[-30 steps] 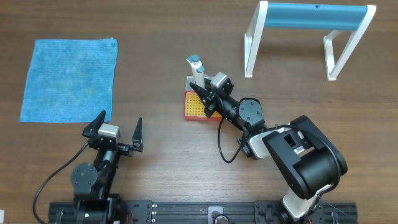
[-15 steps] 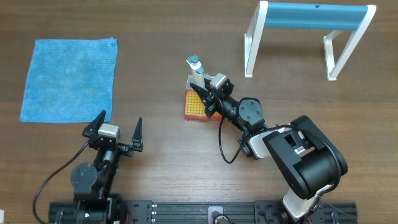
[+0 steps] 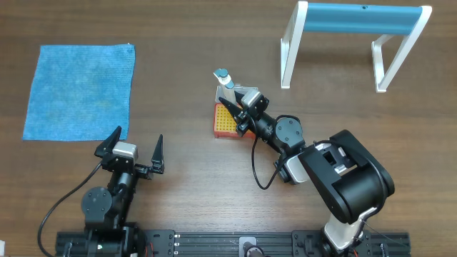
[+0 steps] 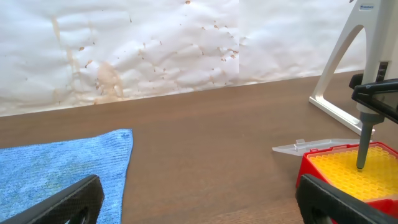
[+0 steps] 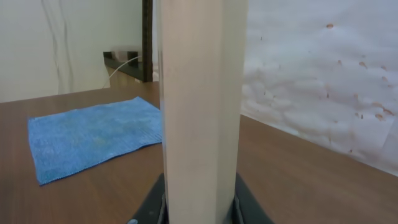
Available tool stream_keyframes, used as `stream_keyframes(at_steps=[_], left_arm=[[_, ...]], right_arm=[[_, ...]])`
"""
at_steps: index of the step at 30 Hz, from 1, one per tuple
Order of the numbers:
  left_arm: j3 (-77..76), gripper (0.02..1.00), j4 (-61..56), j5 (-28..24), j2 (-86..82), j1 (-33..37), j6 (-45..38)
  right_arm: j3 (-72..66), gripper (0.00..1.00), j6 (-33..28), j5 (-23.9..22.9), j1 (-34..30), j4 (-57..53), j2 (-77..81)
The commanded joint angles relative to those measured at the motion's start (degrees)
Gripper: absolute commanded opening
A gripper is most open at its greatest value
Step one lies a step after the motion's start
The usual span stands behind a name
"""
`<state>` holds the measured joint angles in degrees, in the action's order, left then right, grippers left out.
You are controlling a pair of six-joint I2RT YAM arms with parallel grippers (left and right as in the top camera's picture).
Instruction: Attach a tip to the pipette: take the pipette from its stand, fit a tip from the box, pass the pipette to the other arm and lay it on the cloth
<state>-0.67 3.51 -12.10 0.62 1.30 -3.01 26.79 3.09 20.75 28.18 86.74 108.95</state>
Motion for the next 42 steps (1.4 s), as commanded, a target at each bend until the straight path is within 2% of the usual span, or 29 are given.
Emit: stream_keyframes(at_steps=[1,20,42], left_arm=[[0.35,0.998,-0.11,-0.42,-0.44,-0.17,-0.31],[0.35,0.998,-0.11,-0.42,-0.44,-0.20,-0.31],[0.35,0.998,-0.11,-0.42,-0.44,-0.20,-0.31]], right_arm=[[-1.81,0.080,-1.70,-0.52,-0.13,-2.82,4.15],[-3.08,0.080,-3.23,-0.55,-0.15,-2.82,3.78],[0.72,0.077,-3.19,-0.55,-0.15,-2.89,-8.61]])
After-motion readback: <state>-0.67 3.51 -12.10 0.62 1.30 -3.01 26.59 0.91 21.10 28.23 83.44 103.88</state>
